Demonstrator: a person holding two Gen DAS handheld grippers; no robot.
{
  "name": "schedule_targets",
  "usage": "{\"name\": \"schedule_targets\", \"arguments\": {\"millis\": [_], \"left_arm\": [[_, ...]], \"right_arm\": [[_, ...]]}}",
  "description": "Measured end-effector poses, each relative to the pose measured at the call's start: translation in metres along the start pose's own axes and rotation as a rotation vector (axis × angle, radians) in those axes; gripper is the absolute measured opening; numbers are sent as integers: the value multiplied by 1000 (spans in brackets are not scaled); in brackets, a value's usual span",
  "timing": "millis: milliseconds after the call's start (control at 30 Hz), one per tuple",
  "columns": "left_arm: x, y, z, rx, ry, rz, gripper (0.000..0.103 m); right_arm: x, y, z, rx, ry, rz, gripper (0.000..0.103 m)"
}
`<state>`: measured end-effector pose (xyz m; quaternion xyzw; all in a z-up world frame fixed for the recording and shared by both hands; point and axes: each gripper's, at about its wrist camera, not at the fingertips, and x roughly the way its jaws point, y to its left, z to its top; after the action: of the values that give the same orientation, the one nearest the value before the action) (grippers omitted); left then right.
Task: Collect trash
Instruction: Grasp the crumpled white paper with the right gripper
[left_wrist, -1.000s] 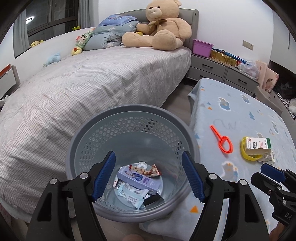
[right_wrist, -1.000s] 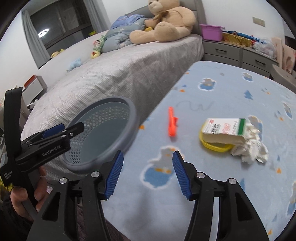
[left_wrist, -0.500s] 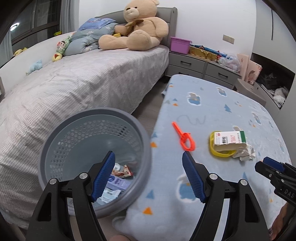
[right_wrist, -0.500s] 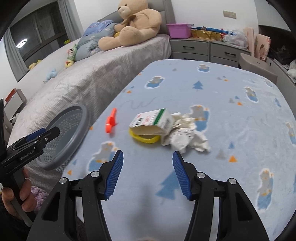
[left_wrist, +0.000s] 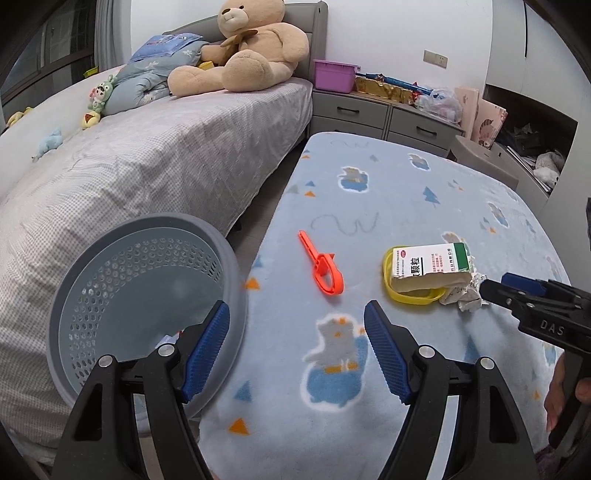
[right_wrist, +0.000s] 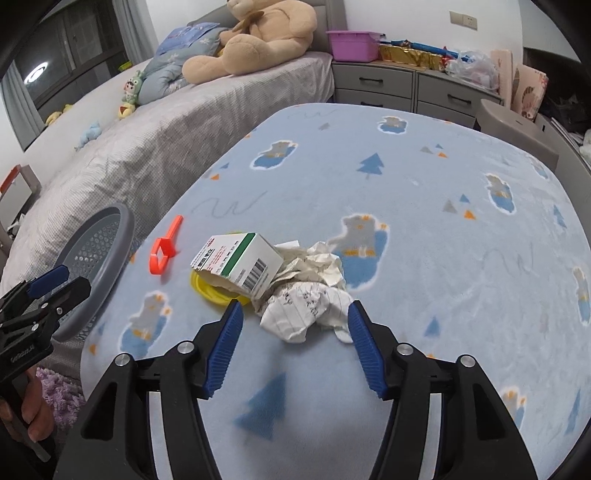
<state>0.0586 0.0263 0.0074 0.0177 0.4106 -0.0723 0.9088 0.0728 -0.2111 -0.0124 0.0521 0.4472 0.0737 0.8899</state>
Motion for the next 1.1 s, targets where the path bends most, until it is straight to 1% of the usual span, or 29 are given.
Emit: {"name": "schedule_targets", "arguments": {"millis": [67,133,233,400,433,500,633,667,800,867,1100], "left_arm": [[3,-1,0,0,8,-3,72],[5,-2,1,1,13,-5,72],[7,-5,1,5,16,-6,72],[12,-8,1,11,25,-11,72],[12,-8,1,13,27,-12,72],[13,-9,1,16,27,-11,72],[14,-9,1,15,28,-9,72],[14,-9,1,15,28,-10,72],[14,-11,1,20,23,-8,72],[14,-12,0,23,21,-12,72],[7,-21,-2,46,-4,-12,72]], "right_arm": [[4,0,3,-19,1,2,67],[7,0,3,-39,0,-2,78],[15,-2,5,-59,13,-12,79],[31,-2,7,-76,42,2,79],[34,-2,7,-81,49,4,78],[39,-2,5,-84,62,4,73],[37,-5,3,-79,58,9,60],[36,-5,3,-77,58,13,59],[31,-7,-2,-76,51,8,55],[27,-8,-4,-62,47,19,54],[4,-25,-12,9,11,31,54]]}}
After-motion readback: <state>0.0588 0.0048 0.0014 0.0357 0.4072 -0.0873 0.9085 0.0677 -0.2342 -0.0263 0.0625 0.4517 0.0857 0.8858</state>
